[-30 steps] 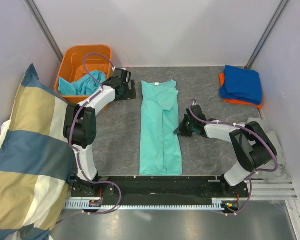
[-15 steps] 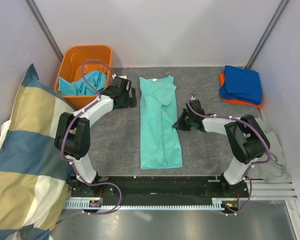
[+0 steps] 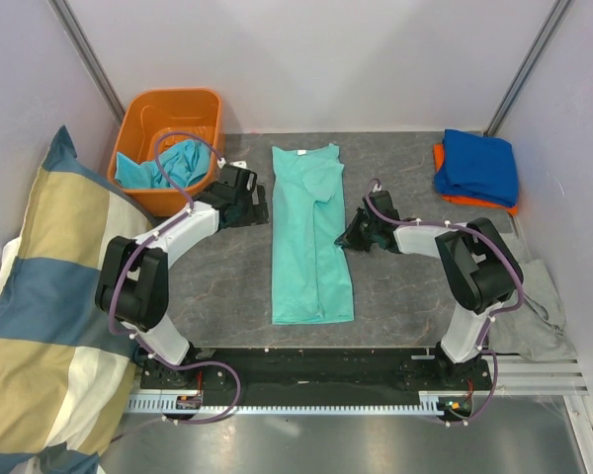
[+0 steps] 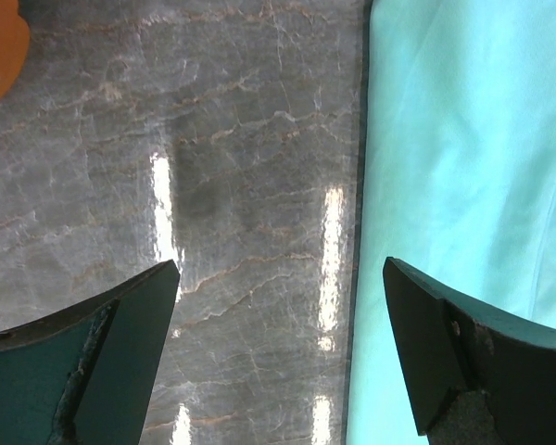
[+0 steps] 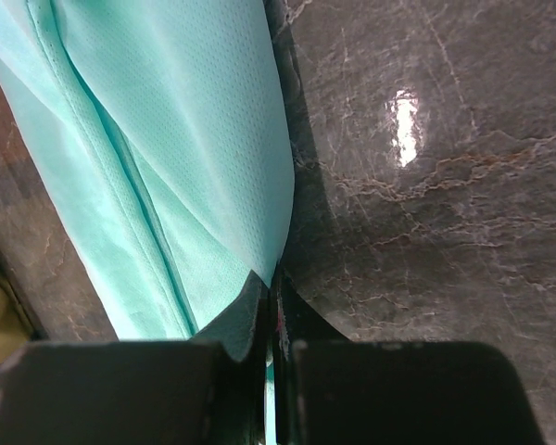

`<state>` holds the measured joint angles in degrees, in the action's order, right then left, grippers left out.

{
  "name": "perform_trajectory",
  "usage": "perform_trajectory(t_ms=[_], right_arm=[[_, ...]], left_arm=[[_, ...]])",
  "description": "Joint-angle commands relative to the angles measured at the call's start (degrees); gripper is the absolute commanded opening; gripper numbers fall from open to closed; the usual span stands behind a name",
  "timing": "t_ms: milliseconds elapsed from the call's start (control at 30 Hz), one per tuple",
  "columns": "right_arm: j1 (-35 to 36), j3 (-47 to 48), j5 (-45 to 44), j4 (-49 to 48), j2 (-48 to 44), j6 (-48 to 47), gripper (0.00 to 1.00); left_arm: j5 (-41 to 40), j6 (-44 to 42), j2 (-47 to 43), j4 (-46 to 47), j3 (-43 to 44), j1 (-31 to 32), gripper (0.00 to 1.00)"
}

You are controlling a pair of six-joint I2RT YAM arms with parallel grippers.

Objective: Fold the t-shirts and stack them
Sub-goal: Fold the tshirt

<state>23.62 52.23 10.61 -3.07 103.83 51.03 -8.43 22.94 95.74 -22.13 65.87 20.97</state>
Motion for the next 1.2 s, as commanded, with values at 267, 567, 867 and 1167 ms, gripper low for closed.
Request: perform_trajectory(t_ms=[267,567,867,1167], right_arm=[[-0.32,-0.9,-6.66,-0.36,1.99,2.94,0.0],[-3.31,-2.13,-6.83,0.96,0.67,0.83,0.0],[-4.72,-3.53,-7.01,1.31,-0.38,0.21,0.0],[-4.81,-4.85,-4.47,1.22,-1.26,0.04,0.2]], left_arm=[[0.52,3.16,-3.46,2.71,-3.02,1.7,1.0],[1.13,3.78,-3.28,3.41,-4.08,2.23,1.0],[1.22,4.31,-2.84,3.59,-4.17,3.11,1.0],[1.31,5.36,-5.04,3.59,-6.18,4.95,1.0]])
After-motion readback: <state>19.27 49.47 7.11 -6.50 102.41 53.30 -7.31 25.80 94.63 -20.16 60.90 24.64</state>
